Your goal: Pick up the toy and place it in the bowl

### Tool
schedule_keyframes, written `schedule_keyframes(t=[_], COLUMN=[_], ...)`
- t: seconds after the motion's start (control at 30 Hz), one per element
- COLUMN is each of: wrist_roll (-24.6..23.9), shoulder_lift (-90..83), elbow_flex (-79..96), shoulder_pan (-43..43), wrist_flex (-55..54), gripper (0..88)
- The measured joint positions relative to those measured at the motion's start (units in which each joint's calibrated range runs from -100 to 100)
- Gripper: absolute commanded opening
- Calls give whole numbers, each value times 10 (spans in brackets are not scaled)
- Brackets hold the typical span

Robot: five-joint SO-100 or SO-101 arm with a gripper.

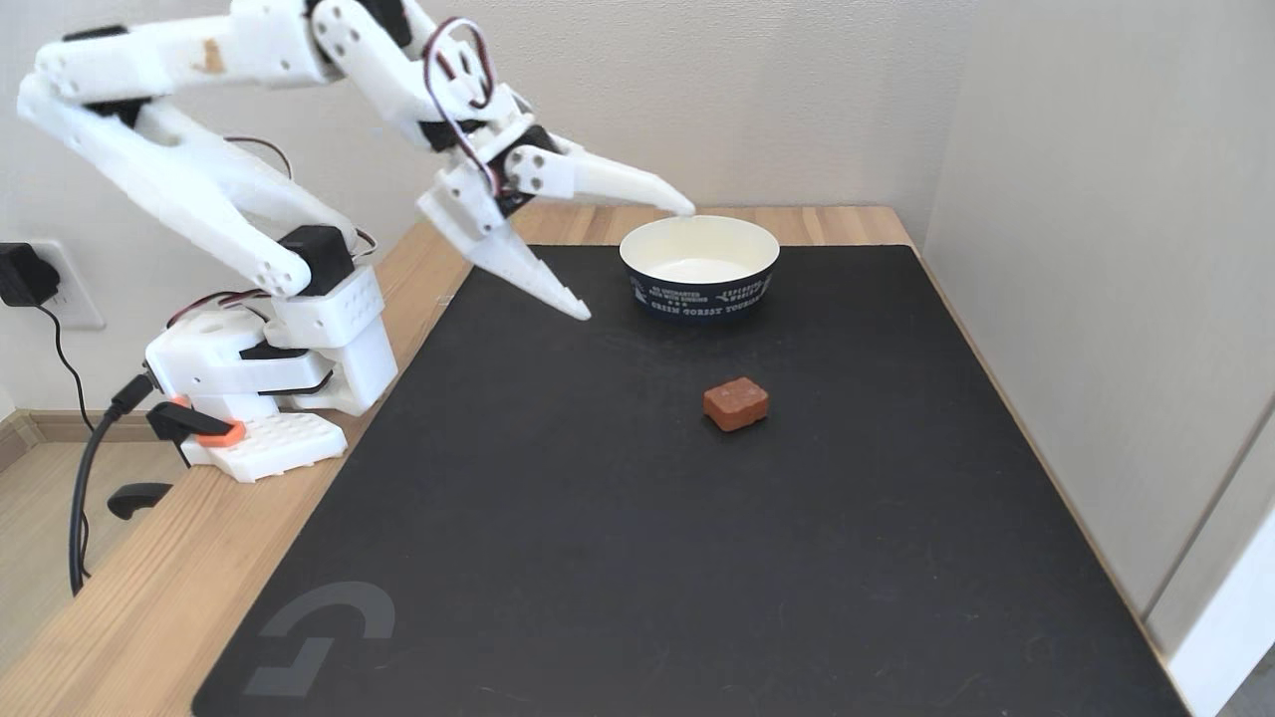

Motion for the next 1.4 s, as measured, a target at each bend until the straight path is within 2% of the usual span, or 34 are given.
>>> schedule_keyframes(t=[0.13, 0.33, 0.6, 0.83, 1.07, 1.4], wrist_roll=[25, 31, 30, 59, 117, 121], shoulder_lift=[231, 465, 666, 699, 700, 703], elbow_flex=[-156, -328, -581, -634, -635, -635], shoulder_pan=[-4, -30, -55, -53, -57, -57], wrist_flex=[-2, 21, 165, 180, 156, 154], gripper=[424, 424, 424, 424, 424, 424])
